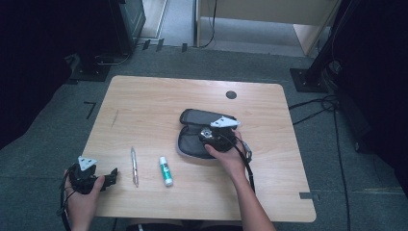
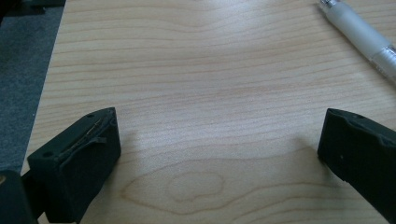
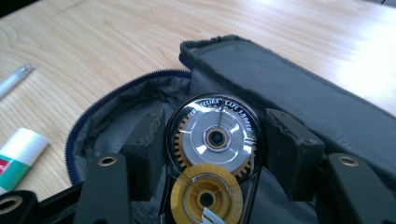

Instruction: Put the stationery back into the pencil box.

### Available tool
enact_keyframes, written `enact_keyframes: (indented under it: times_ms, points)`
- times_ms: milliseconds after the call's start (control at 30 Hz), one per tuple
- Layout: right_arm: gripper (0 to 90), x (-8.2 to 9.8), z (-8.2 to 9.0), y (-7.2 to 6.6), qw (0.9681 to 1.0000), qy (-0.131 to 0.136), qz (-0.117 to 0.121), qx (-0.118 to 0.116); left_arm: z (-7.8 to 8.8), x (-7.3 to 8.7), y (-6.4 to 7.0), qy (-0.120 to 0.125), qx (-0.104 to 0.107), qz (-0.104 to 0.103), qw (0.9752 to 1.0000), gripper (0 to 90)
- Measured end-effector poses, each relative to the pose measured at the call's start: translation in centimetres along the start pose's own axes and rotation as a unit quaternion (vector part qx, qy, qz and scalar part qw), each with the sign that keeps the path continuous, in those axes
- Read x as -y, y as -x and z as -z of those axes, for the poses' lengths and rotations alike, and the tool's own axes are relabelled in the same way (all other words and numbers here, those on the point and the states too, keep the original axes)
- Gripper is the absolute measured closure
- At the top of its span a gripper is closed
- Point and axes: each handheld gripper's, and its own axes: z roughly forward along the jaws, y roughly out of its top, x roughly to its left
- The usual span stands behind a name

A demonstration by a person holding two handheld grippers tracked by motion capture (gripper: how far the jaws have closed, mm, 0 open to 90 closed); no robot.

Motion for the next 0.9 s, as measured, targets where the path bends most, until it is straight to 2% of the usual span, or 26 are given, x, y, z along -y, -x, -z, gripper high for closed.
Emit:
enact_keyframes:
  times_ms: [200, 500, 900]
  points:
    - [41.7, 0.3, -1.2, -0.2, 0.9996, -0.018, 0.017, 0.017, 0.0, 0.0, 0.0, 0.0, 0.0, 0.0, 1.0, 0.0]
    - [41.6, 0.8, -2.1, -0.1, 0.9984, -0.048, 0.022, 0.018, 0.0, 0.0, 0.0, 0.0, 0.0, 0.0, 1.0, 0.0]
    - [41.4, 1.2, -2.9, 0.5, 0.9967, -0.08, 0.007, 0.013, 0.0, 0.0, 0.0, 0.0, 0.0, -0.001, 1.0, 0.0]
